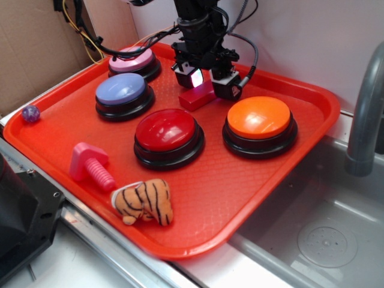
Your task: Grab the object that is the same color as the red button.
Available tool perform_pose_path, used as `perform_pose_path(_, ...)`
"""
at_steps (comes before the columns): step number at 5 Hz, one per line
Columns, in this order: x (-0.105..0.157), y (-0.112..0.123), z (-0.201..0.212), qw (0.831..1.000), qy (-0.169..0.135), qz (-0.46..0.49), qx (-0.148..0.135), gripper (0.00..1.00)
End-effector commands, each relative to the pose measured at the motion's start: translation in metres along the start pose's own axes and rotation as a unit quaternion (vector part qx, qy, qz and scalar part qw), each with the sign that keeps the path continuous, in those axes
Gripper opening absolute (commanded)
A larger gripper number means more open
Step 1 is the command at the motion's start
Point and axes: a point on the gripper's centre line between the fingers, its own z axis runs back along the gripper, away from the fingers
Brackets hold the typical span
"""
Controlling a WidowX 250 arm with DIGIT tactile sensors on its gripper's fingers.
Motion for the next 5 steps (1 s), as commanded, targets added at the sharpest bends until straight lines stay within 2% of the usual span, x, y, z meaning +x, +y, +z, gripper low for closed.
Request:
perform_pose_path(1, -0.010, 0.015, 0.072, 0.998, -0.060, -0.003, 0.017, 0.00)
perform_pose_path(2, -0.032, 0.024, 0.117, 0.998, -0.037, -0.055, -0.014, 0.00)
perform_pose_path(3, -0.059, 0.029, 0.148, 0.998, -0.031, -0.051, 0.022, 0.00)
perform_pose_path(4, -0.088, 0.038, 0.159, 0.999, -0.037, -0.026, -0.013, 0.00)
perform_pose_path(5, -0.112, 0.046, 0.165, 0.999, -0.030, 0.018, -0.010, 0.00)
